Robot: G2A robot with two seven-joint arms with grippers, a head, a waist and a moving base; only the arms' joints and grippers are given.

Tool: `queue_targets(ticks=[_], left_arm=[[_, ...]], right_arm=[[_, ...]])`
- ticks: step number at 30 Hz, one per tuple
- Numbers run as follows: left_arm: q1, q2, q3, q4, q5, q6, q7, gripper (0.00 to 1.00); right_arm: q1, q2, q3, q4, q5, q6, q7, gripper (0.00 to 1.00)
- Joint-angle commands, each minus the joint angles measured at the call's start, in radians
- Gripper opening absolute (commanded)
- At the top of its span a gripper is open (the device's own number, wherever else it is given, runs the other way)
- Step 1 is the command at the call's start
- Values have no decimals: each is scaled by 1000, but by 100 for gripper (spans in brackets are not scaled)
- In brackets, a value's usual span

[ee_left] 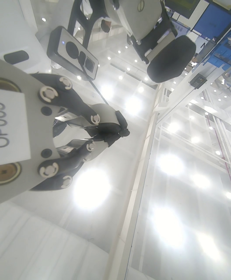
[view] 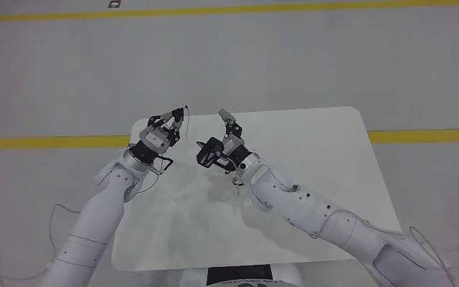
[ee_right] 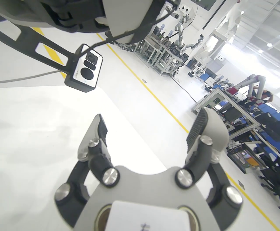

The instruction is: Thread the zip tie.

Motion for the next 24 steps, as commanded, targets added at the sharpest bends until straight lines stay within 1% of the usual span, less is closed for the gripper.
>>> queue_targets(ticks=[1, 6, 9, 12, 14, 19, 22, 23, 24], left_arm=[[3, 3, -10, -5, 23, 22, -15, 0], [12, 10, -39, -12, 77, 66, -54, 0], [21, 15, -58, -21, 90, 89, -72, 0], [33, 20, -70, -28, 97, 89, -89, 0], [43, 27, -77, -34, 101, 89, -103, 0], [68, 51, -90, -52, 103, 89, -135, 0], [85, 70, -104, -64, 97, 89, -141, 0], [93, 78, -112, -69, 92, 89, -141, 0], [99, 84, -117, -74, 88, 89, -143, 0]], right_arm=[[-18, 1, 29, -5, 21, -6, -10, 100], [-57, 11, 109, -27, 63, -52, -2, 100], [-81, 20, 161, -44, 71, -82, 7, 100], [-104, 29, 207, -60, 70, -104, 16, 100], [-123, 36, 243, -75, 72, -120, 22, 100], [-161, 48, 316, -110, 72, -160, 51, 100], [-181, 53, 355, -140, 79, -185, 69, 100], [-186, 54, 366, -151, 81, -207, 73, 100], [-186, 54, 366, -151, 81, -207, 73, 100]])
